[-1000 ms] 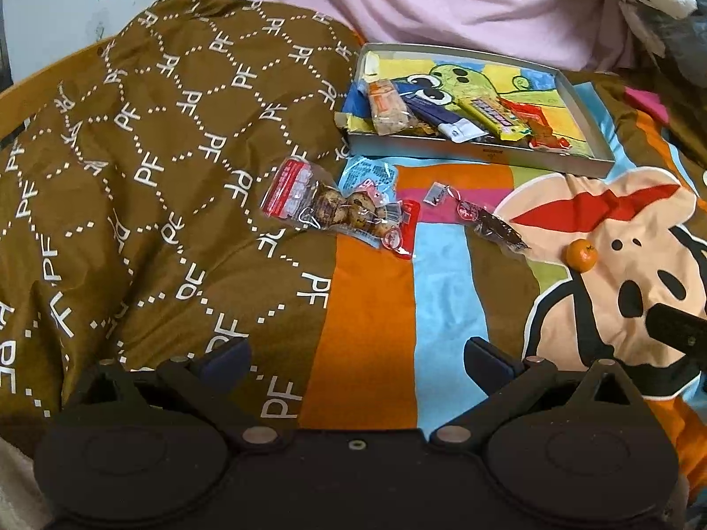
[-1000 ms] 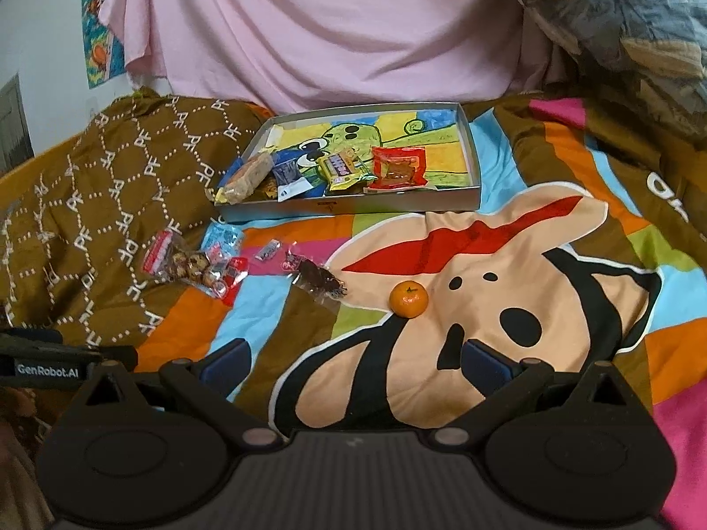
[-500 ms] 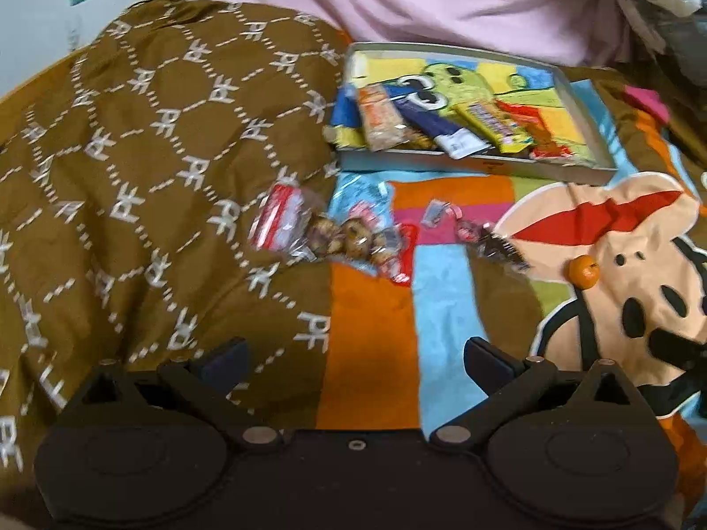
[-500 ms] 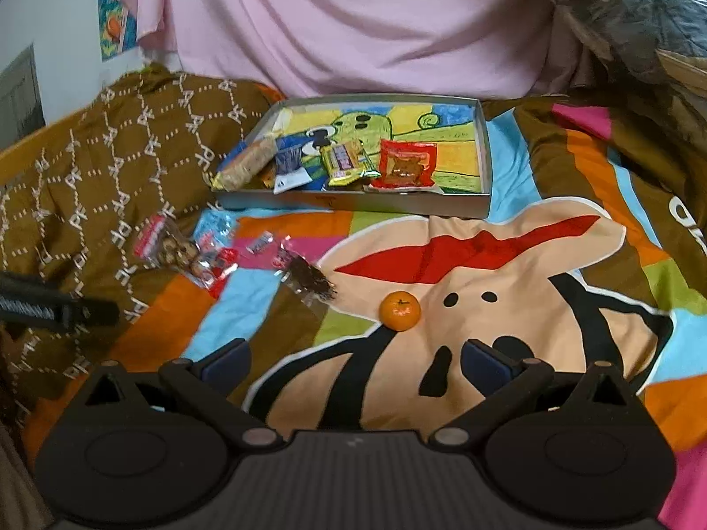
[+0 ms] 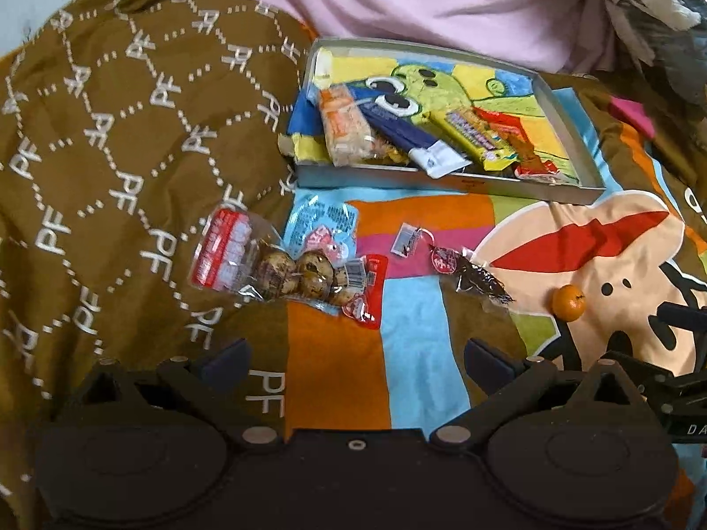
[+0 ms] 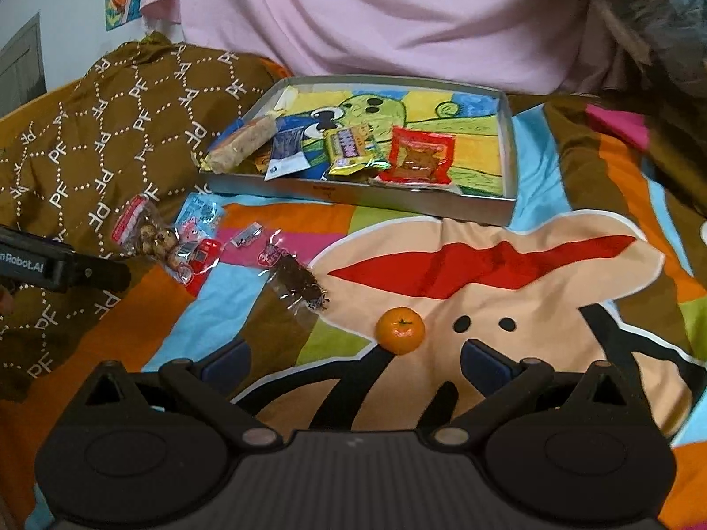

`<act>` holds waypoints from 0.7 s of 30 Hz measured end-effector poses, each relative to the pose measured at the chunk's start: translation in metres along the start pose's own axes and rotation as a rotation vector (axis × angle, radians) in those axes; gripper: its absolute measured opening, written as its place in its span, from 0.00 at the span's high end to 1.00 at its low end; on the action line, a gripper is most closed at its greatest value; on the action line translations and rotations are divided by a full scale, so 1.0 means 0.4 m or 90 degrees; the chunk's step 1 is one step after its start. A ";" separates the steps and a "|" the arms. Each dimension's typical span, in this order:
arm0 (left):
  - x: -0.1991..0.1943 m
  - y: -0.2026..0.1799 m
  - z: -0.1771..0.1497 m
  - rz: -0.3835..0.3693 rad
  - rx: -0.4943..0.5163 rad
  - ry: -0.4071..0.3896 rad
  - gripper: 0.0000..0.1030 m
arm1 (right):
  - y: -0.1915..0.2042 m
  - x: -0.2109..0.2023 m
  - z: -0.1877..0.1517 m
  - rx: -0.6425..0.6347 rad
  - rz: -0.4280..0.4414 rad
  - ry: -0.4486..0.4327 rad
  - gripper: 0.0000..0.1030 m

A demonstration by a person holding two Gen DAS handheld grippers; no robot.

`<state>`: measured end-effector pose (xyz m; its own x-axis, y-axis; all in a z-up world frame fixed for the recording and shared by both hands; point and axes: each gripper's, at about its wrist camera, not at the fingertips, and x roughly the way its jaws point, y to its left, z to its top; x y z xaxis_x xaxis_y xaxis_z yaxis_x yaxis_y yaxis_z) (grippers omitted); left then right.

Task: Organize snacks
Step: 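Lower the left tool toward the dark jerky packet beside the keychain packets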

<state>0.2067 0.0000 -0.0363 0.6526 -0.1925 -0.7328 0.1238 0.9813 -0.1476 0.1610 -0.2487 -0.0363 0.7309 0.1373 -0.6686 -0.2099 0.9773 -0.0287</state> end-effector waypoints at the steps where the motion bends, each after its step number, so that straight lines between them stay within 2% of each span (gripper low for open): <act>1: 0.014 0.003 0.000 -0.003 -0.007 0.006 0.01 | 0.000 0.010 0.002 -0.003 0.001 0.000 0.00; 7: 0.082 0.003 0.013 -0.018 -0.031 0.024 0.01 | -0.006 0.065 0.013 -0.018 -0.017 -0.006 0.00; 12: 0.120 -0.018 0.031 -0.048 -0.033 0.015 0.01 | -0.025 0.119 0.023 -0.008 -0.015 0.011 0.00; 15: 0.136 -0.036 0.041 -0.079 -0.027 -0.004 0.01 | -0.038 0.142 0.026 -0.011 -0.013 0.014 0.00; 18: 0.152 -0.047 0.042 -0.135 -0.017 -0.025 0.01 | -0.049 0.160 0.027 -0.025 -0.013 0.014 0.00; 21: 0.176 -0.058 0.044 -0.177 -0.020 -0.023 0.01 | -0.057 0.175 0.030 -0.044 0.001 0.019 0.00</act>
<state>0.2629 -0.0361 -0.0726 0.6236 -0.4537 -0.6366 0.2790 0.8899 -0.3609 0.2248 -0.2592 -0.0737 0.7104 0.1332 -0.6911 -0.2562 0.9635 -0.0777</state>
